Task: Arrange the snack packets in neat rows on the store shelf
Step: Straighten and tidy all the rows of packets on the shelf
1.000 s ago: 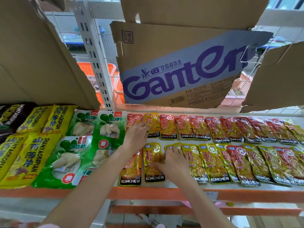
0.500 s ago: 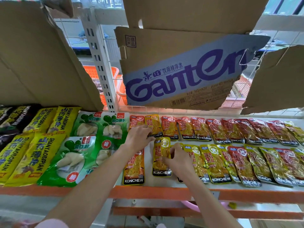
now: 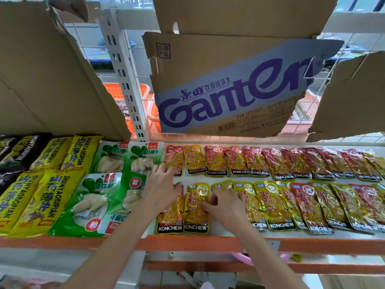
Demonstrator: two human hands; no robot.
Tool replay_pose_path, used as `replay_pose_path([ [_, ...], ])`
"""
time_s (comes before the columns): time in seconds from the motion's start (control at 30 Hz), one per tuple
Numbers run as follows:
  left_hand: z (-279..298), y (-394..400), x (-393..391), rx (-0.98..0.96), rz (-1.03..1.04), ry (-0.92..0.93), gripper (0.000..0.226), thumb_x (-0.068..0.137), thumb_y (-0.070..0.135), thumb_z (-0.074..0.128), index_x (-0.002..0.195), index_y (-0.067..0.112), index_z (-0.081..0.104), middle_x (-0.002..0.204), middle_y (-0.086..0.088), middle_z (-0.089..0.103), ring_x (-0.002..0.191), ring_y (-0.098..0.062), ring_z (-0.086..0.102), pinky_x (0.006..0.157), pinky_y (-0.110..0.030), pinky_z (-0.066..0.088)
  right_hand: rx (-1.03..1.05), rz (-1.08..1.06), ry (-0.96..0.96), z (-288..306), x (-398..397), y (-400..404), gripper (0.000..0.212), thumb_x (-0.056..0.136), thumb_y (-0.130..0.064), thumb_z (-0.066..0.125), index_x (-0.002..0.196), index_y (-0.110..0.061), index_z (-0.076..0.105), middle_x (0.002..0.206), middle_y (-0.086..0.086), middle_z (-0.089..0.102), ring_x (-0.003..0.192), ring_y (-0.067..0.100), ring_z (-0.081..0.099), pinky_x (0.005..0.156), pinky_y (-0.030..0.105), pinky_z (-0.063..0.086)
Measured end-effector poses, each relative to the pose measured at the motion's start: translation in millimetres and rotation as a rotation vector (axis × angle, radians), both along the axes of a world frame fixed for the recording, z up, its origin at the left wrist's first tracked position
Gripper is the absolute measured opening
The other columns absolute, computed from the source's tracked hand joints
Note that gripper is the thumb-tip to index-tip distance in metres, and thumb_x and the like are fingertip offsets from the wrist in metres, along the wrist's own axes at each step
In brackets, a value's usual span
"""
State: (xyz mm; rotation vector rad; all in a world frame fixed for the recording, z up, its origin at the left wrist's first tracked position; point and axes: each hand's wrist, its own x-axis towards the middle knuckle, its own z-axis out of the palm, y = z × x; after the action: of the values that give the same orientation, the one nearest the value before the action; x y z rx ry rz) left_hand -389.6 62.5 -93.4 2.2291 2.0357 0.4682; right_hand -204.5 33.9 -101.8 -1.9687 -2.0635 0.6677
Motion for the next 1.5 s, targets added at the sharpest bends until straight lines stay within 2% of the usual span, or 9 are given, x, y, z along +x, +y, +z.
replay_pose_path([
  [0.2,2,-23,-8,-0.345,0.167,0.199,0.077,0.075,0.074,0.05,0.121,0.012,0.045,0.129,-0.01,0.041,0.123,-0.028,0.036,0.105,-0.039,0.03,0.095,-0.04,0.22,5,-4,36,0.035,0.089,-0.035,0.058,0.114,-0.011,0.052,0.109,0.002,0.05,0.104,0.02,0.05,0.082,0.03,0.04],
  [0.43,3,-18,-4,-0.432,0.194,-0.037,0.062,0.072,0.061,0.066,0.113,0.016,0.052,0.114,-0.005,0.049,0.108,-0.024,0.049,0.087,-0.035,0.041,-0.02,-0.067,-0.075,5,-30,98,0.075,0.09,-0.054,0.046,0.143,-0.005,0.028,0.151,0.018,0.019,0.14,0.033,0.016,0.104,0.046,0.033],
  [0.6,0,-19,-8,-0.443,0.187,-0.129,0.079,0.069,0.061,0.07,0.129,0.019,0.04,0.122,-0.007,0.046,0.114,-0.026,0.047,0.091,-0.037,0.042,-0.052,-0.064,-0.173,-1,-38,103,0.078,0.085,-0.051,0.058,0.143,-0.008,0.026,0.151,0.018,0.019,0.138,0.034,0.021,0.101,0.045,0.037],
  [0.8,3,-15,-9,-0.486,0.201,-0.129,0.082,0.063,0.063,0.072,0.121,0.013,0.042,0.12,-0.007,0.048,0.111,-0.023,0.048,0.089,-0.036,0.044,-0.113,-0.184,0.155,3,-36,106,0.048,0.084,-0.025,0.065,0.122,0.001,0.05,0.118,0.017,0.06,0.108,0.033,0.056,0.078,0.033,0.046],
  [0.97,4,-15,-8,-0.533,0.113,-0.041,0.09,0.059,0.067,0.072,0.132,0.027,0.036,0.122,-0.008,0.041,0.116,-0.027,0.043,0.093,-0.041,0.042,-0.107,-0.243,0.588,24,-25,72,0.02,0.091,-0.016,0.053,0.108,-0.005,0.054,0.098,0.015,0.059,0.077,0.026,0.058,0.063,0.031,0.04],
  [1.13,4,-16,-5,-0.466,0.096,0.023,0.092,0.056,0.071,0.071,0.125,0.021,0.037,0.119,-0.007,0.038,0.115,-0.027,0.041,0.093,-0.041,0.04,-0.268,-0.241,0.673,15,-16,22,0.03,0.095,-0.021,0.049,0.122,-0.007,0.047,0.113,0.007,0.048,0.111,0.031,0.055,0.093,0.047,0.048],
  [1.23,6,-9,-5,-0.441,0.09,0.004,0.086,0.055,0.069,0.073,0.111,0.015,0.036,0.116,-0.006,0.031,0.113,-0.024,0.033,0.096,-0.04,0.036,-0.243,-0.296,0.735,15,-11,15,0.029,0.097,-0.022,0.046,0.123,-0.009,0.047,0.105,0.002,0.044,0.091,0.025,0.063,0.09,0.046,0.049],
  [1.37,9,-3,-4,-0.397,-0.049,-0.087,0.07,0.062,0.06,0.074,0.099,0.019,0.032,0.104,0.001,0.029,0.103,-0.017,0.029,0.092,-0.035,0.034,-0.177,-0.354,0.73,6,-9,8,0.026,0.096,-0.026,0.047,0.115,-0.009,0.051,0.113,0.005,0.056,0.096,0.022,0.06,0.093,0.049,0.048],
  [1.5,17,4,-10,-0.508,-0.09,-0.471,0.037,0.078,0.031,0.072,0.097,0.017,0.043,0.099,0.002,0.048,0.09,-0.013,0.048,0.072,-0.024,0.042,-0.227,-0.462,1.017,1,-7,4,0.03,0.097,-0.018,0.047,0.125,-0.007,0.05,0.12,0.008,0.055,0.066,0.008,0.068,0.078,0.04,0.057],
])
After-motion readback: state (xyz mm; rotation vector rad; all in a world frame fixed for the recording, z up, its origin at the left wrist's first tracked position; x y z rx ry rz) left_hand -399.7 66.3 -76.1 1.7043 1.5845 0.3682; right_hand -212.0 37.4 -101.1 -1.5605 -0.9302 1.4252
